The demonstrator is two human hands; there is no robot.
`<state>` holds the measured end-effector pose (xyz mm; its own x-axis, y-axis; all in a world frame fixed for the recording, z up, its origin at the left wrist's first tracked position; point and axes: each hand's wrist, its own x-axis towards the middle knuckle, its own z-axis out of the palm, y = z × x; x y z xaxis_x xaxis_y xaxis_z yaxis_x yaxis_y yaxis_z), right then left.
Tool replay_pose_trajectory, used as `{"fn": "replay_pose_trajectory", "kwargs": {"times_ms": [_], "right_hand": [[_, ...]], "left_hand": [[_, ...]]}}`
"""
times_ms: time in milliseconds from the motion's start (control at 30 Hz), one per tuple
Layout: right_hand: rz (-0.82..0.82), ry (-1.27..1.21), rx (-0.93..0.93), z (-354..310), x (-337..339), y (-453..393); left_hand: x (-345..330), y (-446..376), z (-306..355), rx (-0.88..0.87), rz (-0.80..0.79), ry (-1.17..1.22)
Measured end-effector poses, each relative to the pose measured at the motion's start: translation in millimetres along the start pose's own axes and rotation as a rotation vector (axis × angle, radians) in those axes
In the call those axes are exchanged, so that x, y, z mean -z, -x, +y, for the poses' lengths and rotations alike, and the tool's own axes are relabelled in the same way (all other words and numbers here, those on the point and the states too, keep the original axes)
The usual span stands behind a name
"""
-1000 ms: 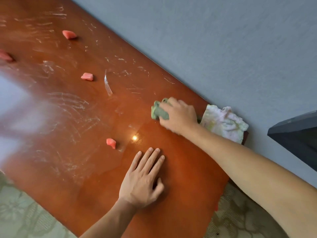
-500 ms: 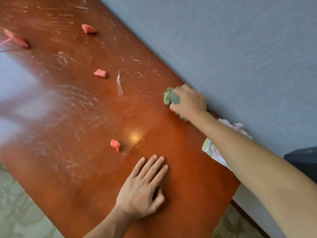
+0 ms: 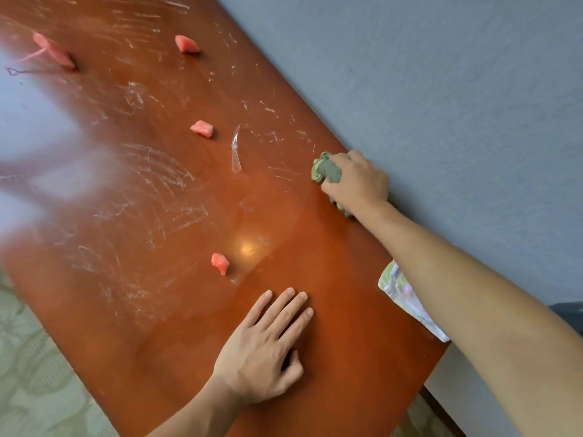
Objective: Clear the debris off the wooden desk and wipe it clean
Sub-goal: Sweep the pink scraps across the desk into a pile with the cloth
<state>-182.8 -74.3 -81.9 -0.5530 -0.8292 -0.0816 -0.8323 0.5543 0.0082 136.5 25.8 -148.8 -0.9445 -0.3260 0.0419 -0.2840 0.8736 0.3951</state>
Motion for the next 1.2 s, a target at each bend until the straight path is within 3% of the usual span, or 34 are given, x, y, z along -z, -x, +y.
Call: {"fn": "replay_pose_trajectory", "kwargs": {"times_ms": [100, 200, 267, 367, 433, 500, 600, 667, 700, 800, 867, 967, 1100, 1200], "right_hand": [[0.07, 0.014, 0.289, -18, -13, 61], [0.038, 0.023, 0.668, -9, -23, 113], [0.025, 0.052, 0.591, 2, -23, 112], [0.035, 0.019, 0.078, 1, -19, 86], [0.034, -0.035, -0.101, -15, -19, 81], [0.081, -0.05, 0.017, -38, -21, 94], [0.089, -0.008, 0.538, -58, -29, 134], [0.061, 0.042, 0.743, -51, -29, 139], [0.065, 0.068, 0.71, -46, -28, 133], [0.051, 0.084, 0.254, -43, -21, 122], [0.019, 0.009, 0.047, -52, -21, 126], [0.021, -0.014, 0.199, -80, -20, 159], [-0.005, -0.007, 0.55, -99, -30, 210], [-0.019, 0.01, 0.647, -93, -32, 207]], "left_hand": [[0, 1, 0, -0.002, -0.012, 0.005], [0, 0, 0, -0.002, -0.018, 0.008], [0, 0, 0, -0.004, -0.017, 0.001], [-1, 0, -1, -0.007, -0.011, -0.018], [-1, 1, -1, -0.006, -0.001, -0.032], [-3, 2, -1, -0.009, 0.016, -0.048], [-6, 2, -1, -0.016, 0.066, -0.063], [-9, 2, -1, -0.018, 0.083, -0.076], [-10, 2, -2, -0.02, 0.089, -0.087], [-10, 5, -3, -0.034, 0.095, -0.1], [-7, 6, -4, -0.029, 0.084, -0.133], [-1, 11, 3, 0.063, 0.147, -0.146], [0, 65, 30, 0.335, 0.32, -0.118], [-2, 120, 44, 0.577, 0.355, -0.13]]}}
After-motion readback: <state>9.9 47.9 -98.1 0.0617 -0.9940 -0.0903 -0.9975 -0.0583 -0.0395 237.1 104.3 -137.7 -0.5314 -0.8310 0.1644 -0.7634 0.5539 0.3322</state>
